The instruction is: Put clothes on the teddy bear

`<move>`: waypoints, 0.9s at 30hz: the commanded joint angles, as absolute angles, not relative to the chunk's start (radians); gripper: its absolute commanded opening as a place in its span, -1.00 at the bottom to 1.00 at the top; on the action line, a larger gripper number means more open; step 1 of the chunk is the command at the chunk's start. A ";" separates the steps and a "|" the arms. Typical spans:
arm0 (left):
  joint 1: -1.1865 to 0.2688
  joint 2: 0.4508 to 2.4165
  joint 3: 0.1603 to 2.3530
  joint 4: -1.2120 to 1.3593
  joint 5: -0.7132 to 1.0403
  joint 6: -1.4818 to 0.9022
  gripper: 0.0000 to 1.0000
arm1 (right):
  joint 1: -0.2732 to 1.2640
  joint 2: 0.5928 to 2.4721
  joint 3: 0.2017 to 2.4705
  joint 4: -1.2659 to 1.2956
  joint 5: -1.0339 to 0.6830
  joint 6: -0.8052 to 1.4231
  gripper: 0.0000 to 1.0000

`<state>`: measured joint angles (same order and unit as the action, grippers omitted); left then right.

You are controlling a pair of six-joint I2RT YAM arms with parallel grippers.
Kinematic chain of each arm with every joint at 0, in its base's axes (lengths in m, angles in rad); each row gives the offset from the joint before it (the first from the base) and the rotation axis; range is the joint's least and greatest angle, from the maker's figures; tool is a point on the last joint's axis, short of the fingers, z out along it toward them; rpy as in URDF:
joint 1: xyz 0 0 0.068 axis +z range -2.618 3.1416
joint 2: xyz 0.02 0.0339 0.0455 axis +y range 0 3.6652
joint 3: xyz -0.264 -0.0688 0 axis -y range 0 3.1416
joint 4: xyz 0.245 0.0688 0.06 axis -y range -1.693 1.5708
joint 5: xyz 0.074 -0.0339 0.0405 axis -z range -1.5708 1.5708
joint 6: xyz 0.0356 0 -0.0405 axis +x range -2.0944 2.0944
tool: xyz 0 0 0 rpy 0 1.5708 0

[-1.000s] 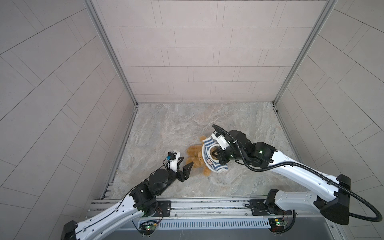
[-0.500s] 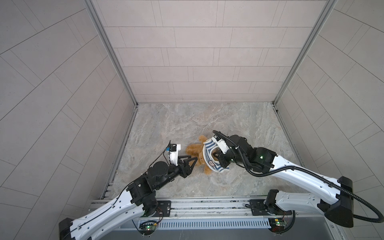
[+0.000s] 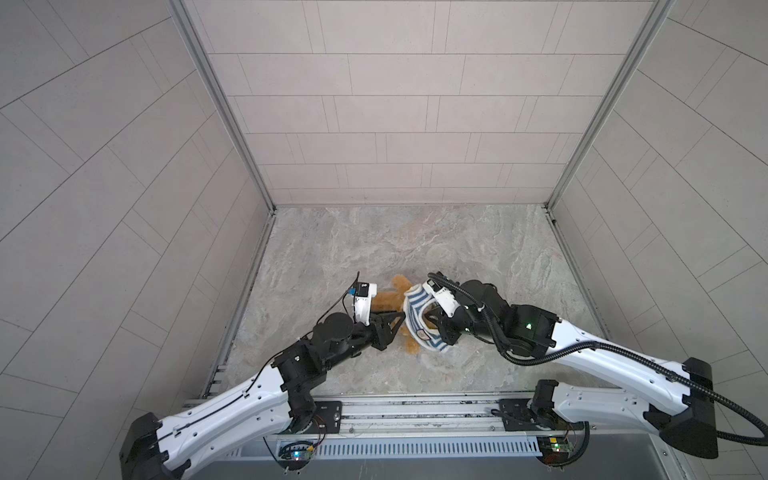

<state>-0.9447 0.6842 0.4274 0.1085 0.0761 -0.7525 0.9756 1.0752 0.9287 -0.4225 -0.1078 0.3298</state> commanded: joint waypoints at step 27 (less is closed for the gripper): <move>-0.818 0.709 0.420 -0.010 0.007 -0.838 -1.00 | 1.032 0.998 0.908 -0.354 -0.086 0.285 -1.00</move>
